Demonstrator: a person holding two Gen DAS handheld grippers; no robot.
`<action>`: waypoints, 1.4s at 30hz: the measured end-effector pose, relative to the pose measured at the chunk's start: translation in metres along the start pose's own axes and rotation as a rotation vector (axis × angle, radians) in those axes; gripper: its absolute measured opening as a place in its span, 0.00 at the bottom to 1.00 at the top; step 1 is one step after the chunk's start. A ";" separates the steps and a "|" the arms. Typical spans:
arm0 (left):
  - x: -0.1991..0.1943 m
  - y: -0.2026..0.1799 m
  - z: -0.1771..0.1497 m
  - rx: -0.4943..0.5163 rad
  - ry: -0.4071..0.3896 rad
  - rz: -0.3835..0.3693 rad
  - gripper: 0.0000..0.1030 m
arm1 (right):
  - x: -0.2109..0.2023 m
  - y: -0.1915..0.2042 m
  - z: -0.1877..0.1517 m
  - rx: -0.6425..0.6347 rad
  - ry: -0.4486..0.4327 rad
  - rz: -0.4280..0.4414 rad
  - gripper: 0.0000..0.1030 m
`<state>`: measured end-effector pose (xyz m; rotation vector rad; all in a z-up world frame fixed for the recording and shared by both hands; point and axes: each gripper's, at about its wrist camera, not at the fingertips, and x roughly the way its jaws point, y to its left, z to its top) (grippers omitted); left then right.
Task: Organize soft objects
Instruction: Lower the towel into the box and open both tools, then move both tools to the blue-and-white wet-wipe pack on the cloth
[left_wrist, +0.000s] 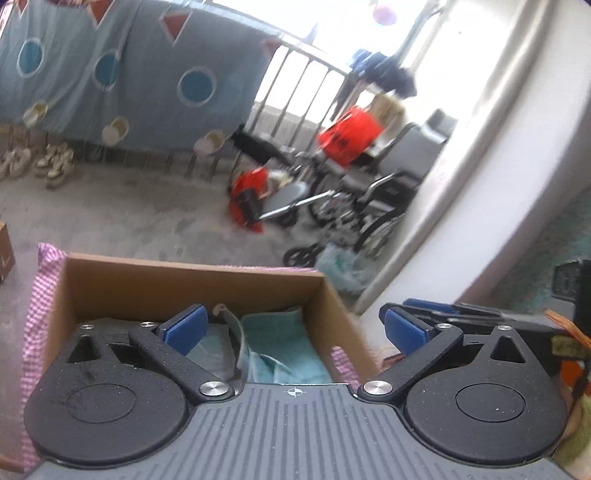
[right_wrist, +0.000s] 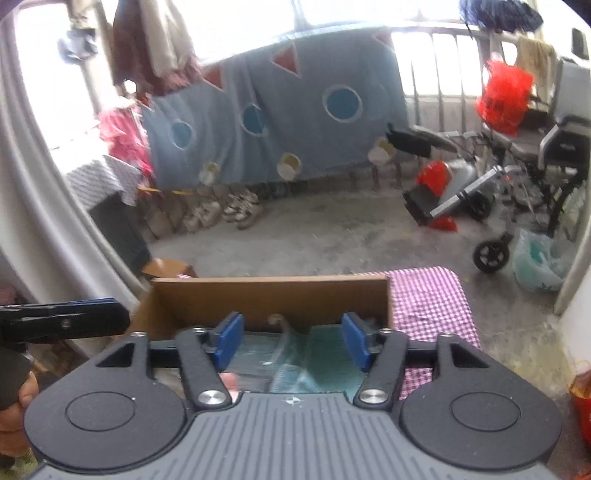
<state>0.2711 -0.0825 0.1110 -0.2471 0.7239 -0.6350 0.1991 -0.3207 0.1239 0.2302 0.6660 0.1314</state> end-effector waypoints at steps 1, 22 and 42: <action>-0.013 -0.002 -0.003 0.009 -0.016 -0.016 1.00 | -0.014 0.007 -0.003 -0.012 -0.018 0.014 0.67; -0.131 0.041 -0.160 0.052 -0.073 0.116 1.00 | -0.073 0.115 -0.130 -0.138 0.011 0.005 1.00; -0.102 0.091 -0.221 -0.003 0.086 0.186 1.00 | 0.033 0.148 -0.201 0.082 0.294 0.201 0.79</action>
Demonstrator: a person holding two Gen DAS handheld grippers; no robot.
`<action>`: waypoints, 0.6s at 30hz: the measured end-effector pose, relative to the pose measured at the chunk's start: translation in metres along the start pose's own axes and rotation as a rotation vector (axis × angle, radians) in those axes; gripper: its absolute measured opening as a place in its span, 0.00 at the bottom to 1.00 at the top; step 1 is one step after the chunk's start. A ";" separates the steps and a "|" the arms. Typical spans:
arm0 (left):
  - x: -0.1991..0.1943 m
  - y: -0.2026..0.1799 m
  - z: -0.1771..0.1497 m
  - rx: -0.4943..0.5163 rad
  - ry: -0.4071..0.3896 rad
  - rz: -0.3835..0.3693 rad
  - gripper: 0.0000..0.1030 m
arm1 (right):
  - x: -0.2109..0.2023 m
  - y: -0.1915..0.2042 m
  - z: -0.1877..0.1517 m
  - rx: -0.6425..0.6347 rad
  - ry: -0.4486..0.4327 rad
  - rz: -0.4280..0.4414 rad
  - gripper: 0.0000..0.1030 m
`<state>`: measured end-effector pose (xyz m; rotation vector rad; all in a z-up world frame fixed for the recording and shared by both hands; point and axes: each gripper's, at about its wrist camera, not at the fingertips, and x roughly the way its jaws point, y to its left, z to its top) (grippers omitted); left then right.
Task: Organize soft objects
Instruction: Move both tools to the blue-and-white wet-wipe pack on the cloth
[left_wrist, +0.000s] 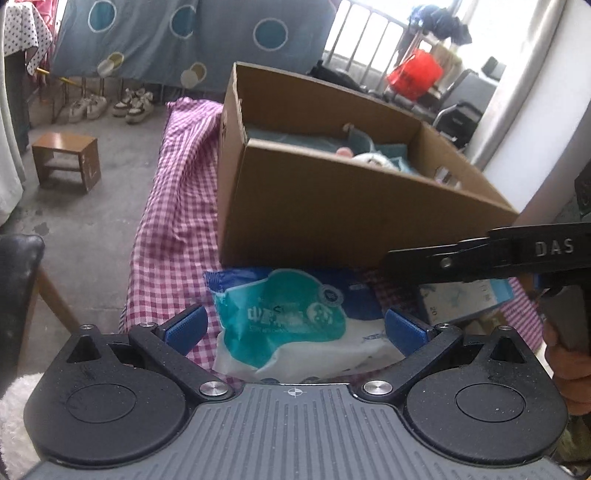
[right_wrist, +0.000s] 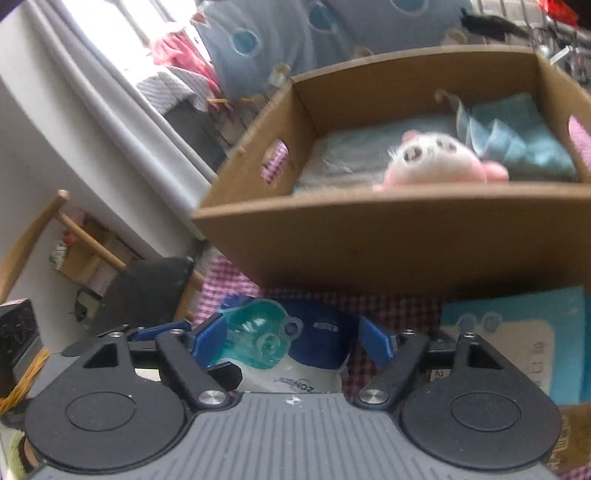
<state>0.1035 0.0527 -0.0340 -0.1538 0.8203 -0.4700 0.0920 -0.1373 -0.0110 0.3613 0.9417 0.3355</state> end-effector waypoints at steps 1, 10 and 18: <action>0.003 0.000 0.000 0.001 0.008 0.009 1.00 | 0.006 -0.001 0.000 0.006 0.016 -0.005 0.79; 0.025 0.001 -0.008 -0.030 0.091 -0.017 1.00 | 0.032 -0.015 -0.006 0.088 0.114 -0.011 0.79; 0.017 -0.008 -0.014 -0.042 0.113 -0.048 1.00 | 0.036 -0.022 -0.012 0.144 0.141 0.048 0.69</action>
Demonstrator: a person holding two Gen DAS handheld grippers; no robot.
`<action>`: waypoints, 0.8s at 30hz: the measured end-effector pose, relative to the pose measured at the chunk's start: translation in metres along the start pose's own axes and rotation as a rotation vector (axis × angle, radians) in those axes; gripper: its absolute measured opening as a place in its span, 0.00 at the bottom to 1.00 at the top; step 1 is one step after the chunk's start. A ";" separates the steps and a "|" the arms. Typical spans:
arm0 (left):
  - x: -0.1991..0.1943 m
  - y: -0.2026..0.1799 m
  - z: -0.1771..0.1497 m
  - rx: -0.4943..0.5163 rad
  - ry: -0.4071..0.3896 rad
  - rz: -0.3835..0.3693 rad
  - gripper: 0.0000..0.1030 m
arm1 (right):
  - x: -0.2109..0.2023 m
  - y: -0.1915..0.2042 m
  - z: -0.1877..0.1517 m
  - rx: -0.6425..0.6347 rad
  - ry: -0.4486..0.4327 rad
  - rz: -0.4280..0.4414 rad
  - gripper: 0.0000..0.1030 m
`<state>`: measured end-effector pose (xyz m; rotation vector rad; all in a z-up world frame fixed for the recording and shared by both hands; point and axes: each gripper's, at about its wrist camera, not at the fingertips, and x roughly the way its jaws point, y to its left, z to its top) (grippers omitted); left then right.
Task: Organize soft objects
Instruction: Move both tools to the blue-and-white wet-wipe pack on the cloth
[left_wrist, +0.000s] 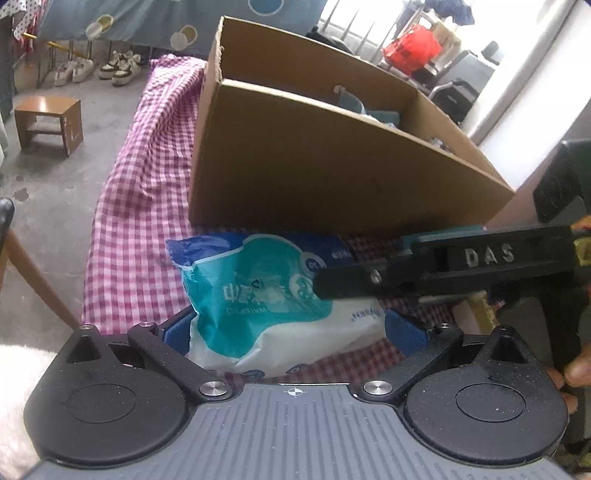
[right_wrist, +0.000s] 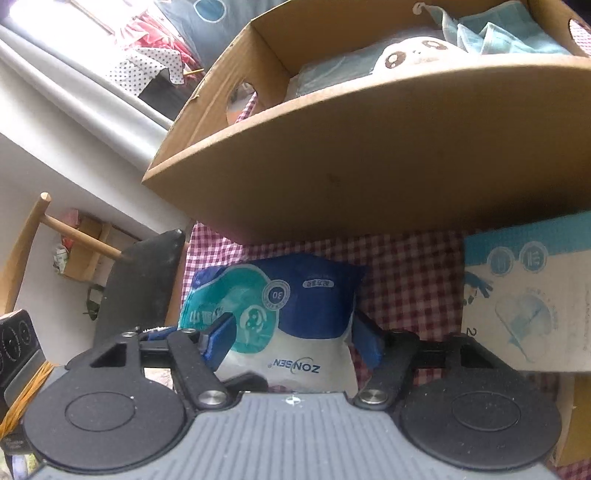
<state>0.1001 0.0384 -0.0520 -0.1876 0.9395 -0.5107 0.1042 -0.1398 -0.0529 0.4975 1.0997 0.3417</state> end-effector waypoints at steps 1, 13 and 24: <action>-0.001 -0.002 -0.001 0.000 0.010 -0.001 1.00 | -0.001 0.000 0.000 0.001 -0.004 0.002 0.69; -0.011 -0.020 -0.032 0.010 0.132 -0.193 1.00 | 0.004 0.021 0.012 -0.163 -0.067 -0.017 0.69; -0.027 -0.027 -0.035 0.046 0.111 -0.198 1.00 | -0.041 0.026 0.010 -0.242 -0.189 0.043 0.69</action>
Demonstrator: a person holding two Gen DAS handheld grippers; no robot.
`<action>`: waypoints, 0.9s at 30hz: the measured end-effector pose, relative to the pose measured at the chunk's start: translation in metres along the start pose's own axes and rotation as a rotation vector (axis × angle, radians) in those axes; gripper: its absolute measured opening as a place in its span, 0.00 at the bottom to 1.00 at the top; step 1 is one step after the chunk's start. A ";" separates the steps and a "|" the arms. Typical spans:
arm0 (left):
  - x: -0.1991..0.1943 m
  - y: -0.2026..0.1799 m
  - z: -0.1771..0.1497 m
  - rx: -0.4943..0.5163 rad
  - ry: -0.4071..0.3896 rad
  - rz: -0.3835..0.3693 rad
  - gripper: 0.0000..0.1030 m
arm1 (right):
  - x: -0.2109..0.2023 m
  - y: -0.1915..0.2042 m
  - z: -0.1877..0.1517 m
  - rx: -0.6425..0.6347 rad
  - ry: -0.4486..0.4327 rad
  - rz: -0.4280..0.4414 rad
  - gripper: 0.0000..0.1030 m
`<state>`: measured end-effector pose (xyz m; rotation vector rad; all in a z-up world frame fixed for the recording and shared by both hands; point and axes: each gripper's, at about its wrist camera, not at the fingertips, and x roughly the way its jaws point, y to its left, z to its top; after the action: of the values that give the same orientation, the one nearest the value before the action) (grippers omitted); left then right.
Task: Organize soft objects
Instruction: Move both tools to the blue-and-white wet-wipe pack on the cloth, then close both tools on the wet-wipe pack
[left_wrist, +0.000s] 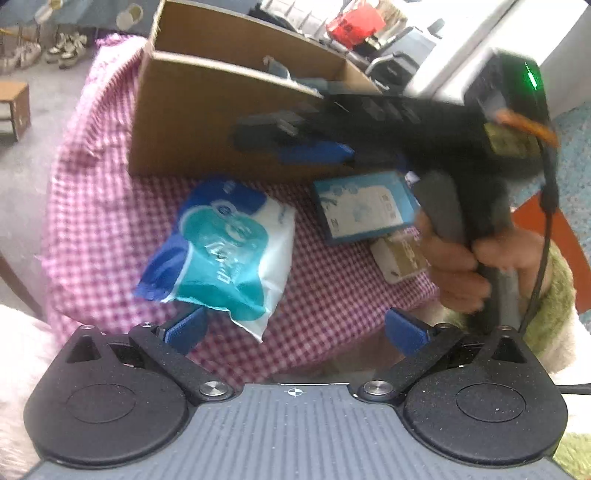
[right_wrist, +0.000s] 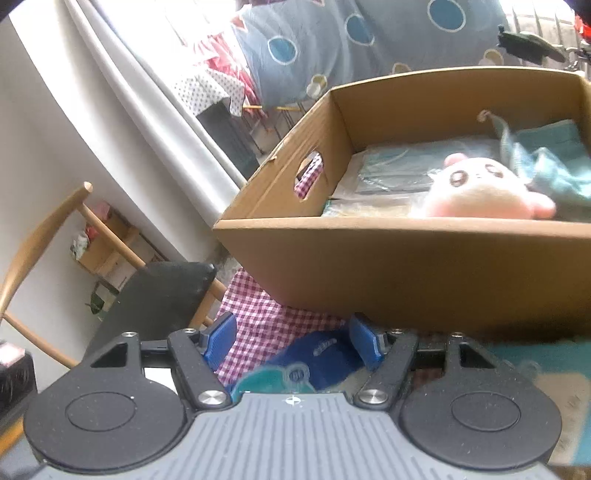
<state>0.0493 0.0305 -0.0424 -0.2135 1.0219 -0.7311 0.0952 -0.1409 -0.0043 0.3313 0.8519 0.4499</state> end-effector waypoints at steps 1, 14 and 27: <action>-0.004 0.000 0.001 0.004 -0.012 0.007 1.00 | -0.006 -0.003 -0.002 0.008 -0.003 0.000 0.69; -0.008 0.015 0.019 0.017 -0.106 0.111 1.00 | -0.015 -0.033 -0.027 0.185 0.067 0.020 0.64; 0.000 0.019 0.024 0.043 -0.120 0.165 1.00 | 0.005 -0.039 -0.040 0.278 0.147 0.036 0.63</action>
<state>0.0783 0.0411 -0.0388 -0.1328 0.8974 -0.5829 0.0765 -0.1680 -0.0497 0.5754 1.0558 0.3928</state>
